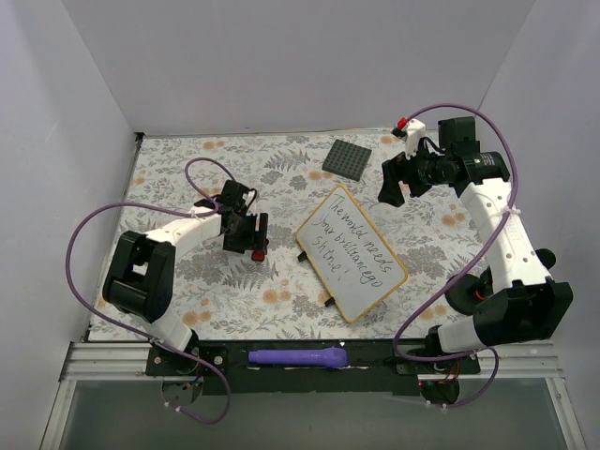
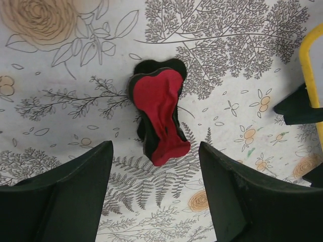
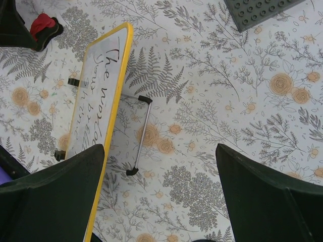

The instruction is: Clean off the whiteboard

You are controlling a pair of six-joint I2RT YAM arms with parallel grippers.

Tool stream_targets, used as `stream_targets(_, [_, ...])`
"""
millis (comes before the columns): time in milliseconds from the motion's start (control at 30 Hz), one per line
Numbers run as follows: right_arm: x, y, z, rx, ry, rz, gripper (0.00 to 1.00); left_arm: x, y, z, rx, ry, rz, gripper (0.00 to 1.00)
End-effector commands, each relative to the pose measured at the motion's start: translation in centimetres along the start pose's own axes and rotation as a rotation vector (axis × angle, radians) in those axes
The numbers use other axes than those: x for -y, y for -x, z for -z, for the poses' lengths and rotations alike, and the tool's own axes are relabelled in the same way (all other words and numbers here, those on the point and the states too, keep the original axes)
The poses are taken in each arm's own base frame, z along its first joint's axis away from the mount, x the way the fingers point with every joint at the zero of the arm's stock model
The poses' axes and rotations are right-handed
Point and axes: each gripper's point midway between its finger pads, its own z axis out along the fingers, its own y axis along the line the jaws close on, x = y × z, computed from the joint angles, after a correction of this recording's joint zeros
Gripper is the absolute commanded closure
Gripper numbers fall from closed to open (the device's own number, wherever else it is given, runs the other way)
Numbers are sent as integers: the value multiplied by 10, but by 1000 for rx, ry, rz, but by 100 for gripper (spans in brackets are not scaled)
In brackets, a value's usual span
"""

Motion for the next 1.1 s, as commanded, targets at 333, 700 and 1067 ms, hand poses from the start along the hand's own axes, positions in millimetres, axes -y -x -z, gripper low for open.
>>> stream_targets(333, [-21, 51, 14, 151, 59, -17, 4, -2, 17, -19, 16, 61, -32, 75])
stream_targets(700, [-73, 76, 0, 186, 257, -2, 4, 88, 53, 72, 171, -386, -306, 100])
stream_targets(1067, [-147, 98, -3, 231, 504, 110, 4, 186, 64, 208, 402, -906, -639, 100])
